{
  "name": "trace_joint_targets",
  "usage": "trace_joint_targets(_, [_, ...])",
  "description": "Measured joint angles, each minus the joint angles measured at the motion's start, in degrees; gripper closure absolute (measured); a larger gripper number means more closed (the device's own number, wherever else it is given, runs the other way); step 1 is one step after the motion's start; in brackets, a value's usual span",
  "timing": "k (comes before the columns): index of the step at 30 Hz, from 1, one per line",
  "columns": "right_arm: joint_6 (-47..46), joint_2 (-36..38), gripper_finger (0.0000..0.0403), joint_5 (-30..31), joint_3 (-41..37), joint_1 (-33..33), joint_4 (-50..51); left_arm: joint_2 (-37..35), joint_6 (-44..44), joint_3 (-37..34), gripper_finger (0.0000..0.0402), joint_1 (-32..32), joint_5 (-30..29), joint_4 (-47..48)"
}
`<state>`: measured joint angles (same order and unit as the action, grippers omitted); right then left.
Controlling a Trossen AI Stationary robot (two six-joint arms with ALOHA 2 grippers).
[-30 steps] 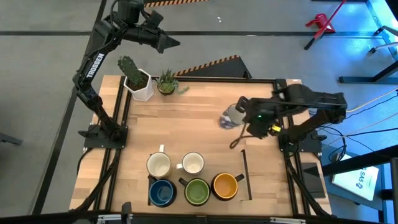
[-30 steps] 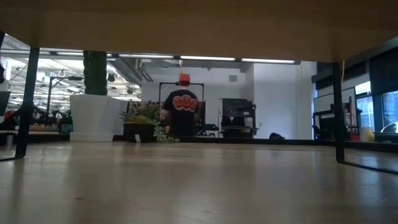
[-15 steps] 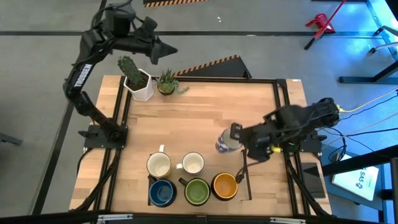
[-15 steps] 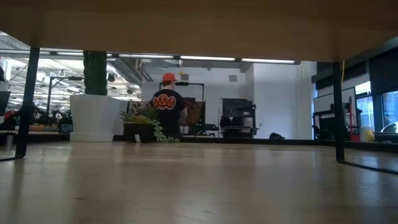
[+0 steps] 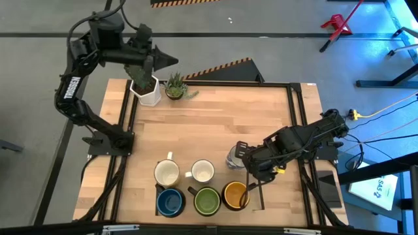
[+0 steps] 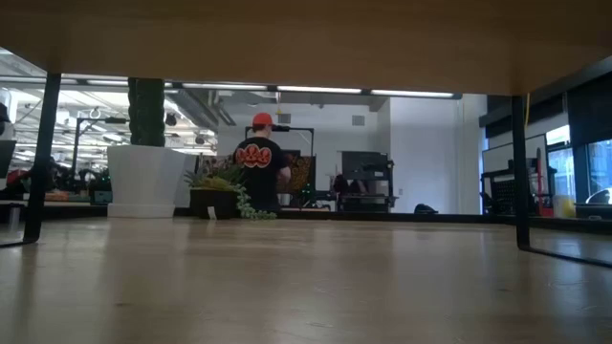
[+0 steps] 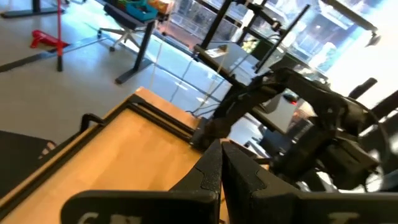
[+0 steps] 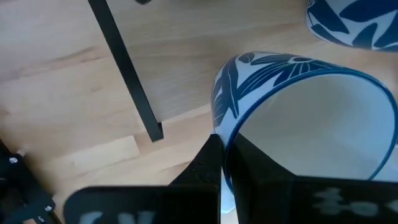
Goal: Place coffee mugs
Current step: Put the patterned blue mug on the shelf
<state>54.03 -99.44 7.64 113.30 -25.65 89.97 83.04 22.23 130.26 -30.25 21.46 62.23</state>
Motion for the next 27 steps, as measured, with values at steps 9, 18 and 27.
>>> trace_joint_targets(9, [-4.14, -0.53, 0.0403, -1.94, 0.00, -3.09, 0.03, -2.63, 1.64, 0.00, 0.0401, 6.92, -4.58, 0.38])
trace_joint_targets(18, [-4.91, -1.70, 0.0403, -1.01, -0.04, -3.50, 0.03, -3.66, 1.63, 0.00, 0.0401, 9.47, -7.42, 0.38])
trace_joint_targets(27, [-4.34, -1.73, 0.0389, -1.62, -0.04, -3.63, 0.00, -3.63, 1.61, 0.00, 0.0401, 9.47, -7.01, 0.38])
